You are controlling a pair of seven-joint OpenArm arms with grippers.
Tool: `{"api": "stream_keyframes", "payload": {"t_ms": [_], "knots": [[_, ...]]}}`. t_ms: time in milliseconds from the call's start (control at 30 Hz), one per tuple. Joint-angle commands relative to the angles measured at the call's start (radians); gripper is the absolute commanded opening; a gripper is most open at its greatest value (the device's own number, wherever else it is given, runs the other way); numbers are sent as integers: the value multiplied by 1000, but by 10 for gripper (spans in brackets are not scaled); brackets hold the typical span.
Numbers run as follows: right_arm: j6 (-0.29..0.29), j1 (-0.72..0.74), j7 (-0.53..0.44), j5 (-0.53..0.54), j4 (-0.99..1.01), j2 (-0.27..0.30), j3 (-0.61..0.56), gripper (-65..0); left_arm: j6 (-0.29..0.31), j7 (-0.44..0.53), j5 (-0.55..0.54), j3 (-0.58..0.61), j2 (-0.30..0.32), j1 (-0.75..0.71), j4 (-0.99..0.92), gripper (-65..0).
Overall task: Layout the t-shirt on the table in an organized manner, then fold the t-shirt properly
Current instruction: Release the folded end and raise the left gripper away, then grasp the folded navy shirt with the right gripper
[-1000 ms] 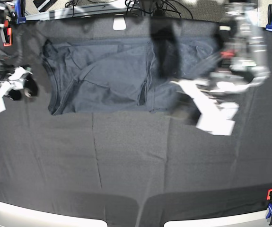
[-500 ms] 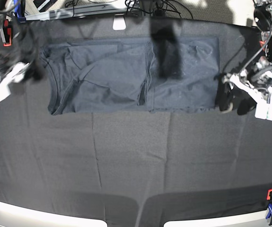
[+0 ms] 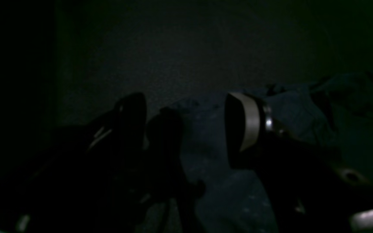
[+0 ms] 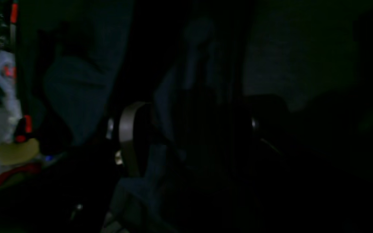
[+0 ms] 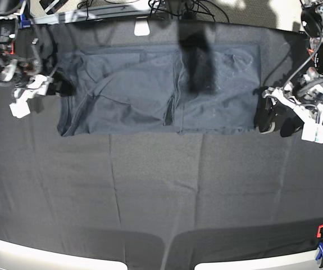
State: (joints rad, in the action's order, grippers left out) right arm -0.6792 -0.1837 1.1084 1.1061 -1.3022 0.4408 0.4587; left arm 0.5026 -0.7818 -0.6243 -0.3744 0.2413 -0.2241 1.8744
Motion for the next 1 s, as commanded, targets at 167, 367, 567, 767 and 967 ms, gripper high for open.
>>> {"api": "stream_keyframes", "payload": {"t_ms": [167, 367, 567, 767, 967], "knots": [[-19, 24, -19, 74, -10, -27, 4, -284, 7, 28, -13, -5, 9, 8, 20, -294], [-19, 49, -20, 76, -10, -88, 4, -284, 8, 27, -12, -5, 9, 8, 20, -294], [-19, 65, -20, 45, -10, -128, 4, -284, 7, 27, 3, -5, 9, 8, 20, -294], [-19, 78, -28, 24, -10, -132, 3, -341, 7, 28, 6, -5, 9, 8, 20, -294], [-19, 93, -31, 10, -10, -133, 4, -647, 7, 27, 6, -5, 9, 8, 20, -294]]}}
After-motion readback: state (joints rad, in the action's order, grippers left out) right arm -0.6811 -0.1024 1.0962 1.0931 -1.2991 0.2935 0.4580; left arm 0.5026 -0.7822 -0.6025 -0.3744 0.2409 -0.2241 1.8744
